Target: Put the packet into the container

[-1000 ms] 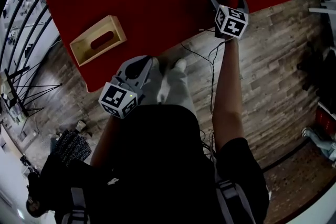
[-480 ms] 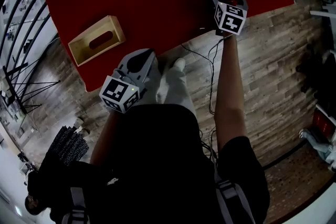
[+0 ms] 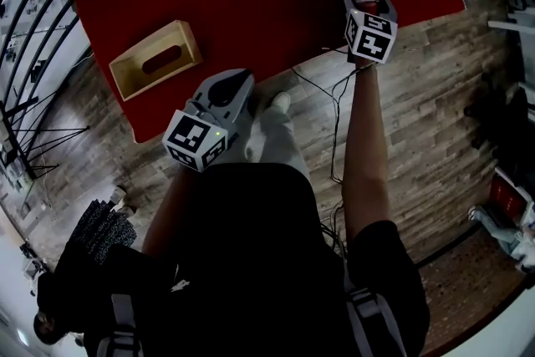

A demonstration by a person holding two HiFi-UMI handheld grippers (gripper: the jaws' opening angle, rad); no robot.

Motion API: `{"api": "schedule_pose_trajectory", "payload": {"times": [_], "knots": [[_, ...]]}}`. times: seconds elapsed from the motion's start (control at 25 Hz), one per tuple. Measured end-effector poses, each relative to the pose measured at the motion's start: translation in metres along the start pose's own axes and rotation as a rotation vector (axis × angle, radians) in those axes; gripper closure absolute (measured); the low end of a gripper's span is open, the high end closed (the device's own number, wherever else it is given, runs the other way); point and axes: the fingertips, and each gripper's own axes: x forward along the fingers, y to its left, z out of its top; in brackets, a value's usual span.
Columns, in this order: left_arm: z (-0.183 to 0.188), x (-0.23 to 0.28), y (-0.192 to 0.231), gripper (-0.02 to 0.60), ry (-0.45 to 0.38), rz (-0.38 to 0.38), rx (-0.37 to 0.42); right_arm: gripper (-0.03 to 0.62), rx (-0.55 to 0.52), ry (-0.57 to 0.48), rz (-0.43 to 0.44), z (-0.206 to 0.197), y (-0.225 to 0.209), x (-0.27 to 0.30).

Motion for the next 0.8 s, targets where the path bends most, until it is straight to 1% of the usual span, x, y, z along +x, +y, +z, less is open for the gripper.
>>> {"api": "schedule_pose_trajectory", "payload": {"times": [0.16,0.32,0.52,0.64,0.8], "knots": [[0.006,-0.009,0.004,0.575,-0.026,0.007,-0.004,0.223,-0.055,-0.007,0.058,0.015,0.028,-0.007],[0.006,-0.025,0.01,0.575,-0.057,0.041,-0.027,0.223,-0.111,-0.039,0.17,0.034,0.079,-0.014],[0.011,-0.056,0.034,0.575,-0.105,0.089,-0.044,0.223,-0.246,-0.096,0.39,0.061,0.186,-0.028],[0.01,-0.07,0.043,0.575,-0.128,0.127,-0.064,0.223,-0.34,-0.114,0.524,0.068,0.245,-0.04],[0.003,-0.096,0.057,0.575,-0.151,0.187,-0.09,0.223,-0.418,-0.144,0.674,0.075,0.316,-0.055]]}}
